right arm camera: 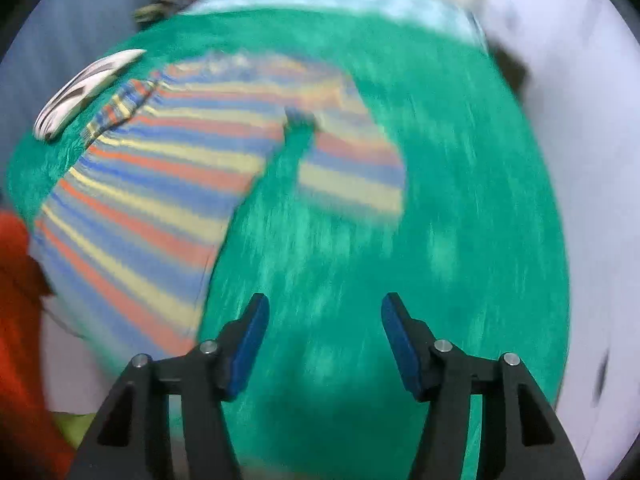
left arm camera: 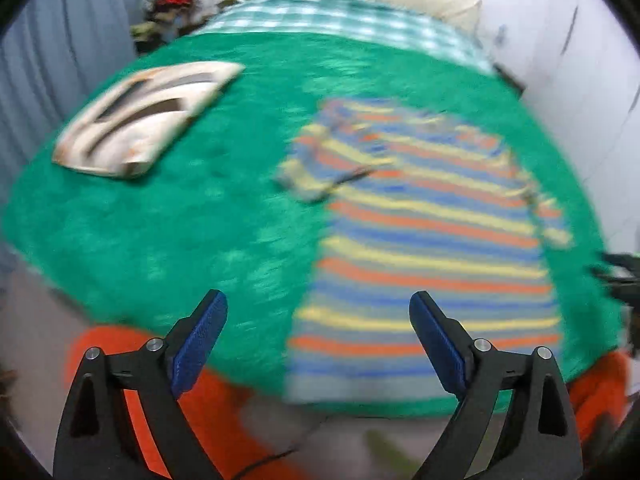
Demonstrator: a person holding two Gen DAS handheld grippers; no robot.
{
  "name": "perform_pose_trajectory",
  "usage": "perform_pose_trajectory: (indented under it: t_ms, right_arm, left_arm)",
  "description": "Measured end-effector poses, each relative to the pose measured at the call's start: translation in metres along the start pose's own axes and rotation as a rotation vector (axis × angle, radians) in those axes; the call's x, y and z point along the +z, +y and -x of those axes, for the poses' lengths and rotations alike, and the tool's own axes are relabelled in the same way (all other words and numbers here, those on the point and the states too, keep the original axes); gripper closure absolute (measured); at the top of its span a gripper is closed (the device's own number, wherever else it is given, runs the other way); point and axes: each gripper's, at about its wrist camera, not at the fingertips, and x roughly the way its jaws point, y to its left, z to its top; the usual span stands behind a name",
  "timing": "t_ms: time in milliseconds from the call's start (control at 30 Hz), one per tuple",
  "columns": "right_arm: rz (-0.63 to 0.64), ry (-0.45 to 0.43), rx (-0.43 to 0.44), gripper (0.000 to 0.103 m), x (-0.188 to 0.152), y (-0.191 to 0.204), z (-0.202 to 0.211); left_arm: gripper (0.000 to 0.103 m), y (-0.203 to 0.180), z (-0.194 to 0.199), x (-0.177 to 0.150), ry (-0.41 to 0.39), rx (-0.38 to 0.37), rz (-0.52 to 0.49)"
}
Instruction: Fold small clothes
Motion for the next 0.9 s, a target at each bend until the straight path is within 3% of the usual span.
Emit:
perform_pose_trajectory:
  t_ms: [67, 167, 200, 233, 267, 367, 433, 567, 700, 900]
  right_arm:
    - [0.137, 0.039, -0.048, 0.044, 0.020, 0.009, -0.046]
    - [0.204, 0.080, -0.099, 0.047, 0.037, 0.011, -0.106]
    - [0.162, 0.059, -0.060, 0.055, 0.042, 0.002, -0.114]
    - [0.098, 0.046, -0.022, 0.083, 0.048, -0.011, -0.115]
    - [0.045, 0.048, -0.023, 0.098, 0.051, -0.021, -0.114]
    - [-0.249, -0.040, -0.009, 0.096, 0.059, -0.093, -0.086]
    - [-0.524, -0.083, 0.020, 0.096, 0.049, -0.163, -0.065]
    - [-0.860, -0.118, 0.114, 0.099, 0.028, -0.243, -0.052]
    - [-0.927, -0.024, 0.126, 0.100, 0.021, -0.257, -0.073]
    - [-0.966, 0.131, 0.087, 0.101, -0.007, -0.248, -0.113]
  left_arm:
    - [0.010, -0.011, -0.015, 0.005, 0.030, -0.065, 0.034]
    - [0.010, -0.028, -0.028, -0.003, 0.085, -0.136, 0.072]
    - [0.010, -0.029, -0.025, -0.009, 0.097, -0.136, 0.069]
    - [0.010, -0.030, -0.025, -0.013, 0.108, -0.125, 0.058]
    - [0.010, -0.033, -0.018, -0.021, 0.112, -0.107, 0.048]
    - [0.010, -0.017, -0.016, -0.037, 0.123, -0.058, 0.050]
    - [0.010, -0.010, -0.023, -0.048, 0.154, -0.041, 0.070]
    - [0.010, -0.014, -0.037, -0.058, 0.216, -0.053, 0.082]
    - [0.010, -0.036, -0.035, -0.054, 0.203, -0.082, 0.029]
    - [0.010, -0.045, -0.028, -0.061, 0.188, -0.045, -0.043]
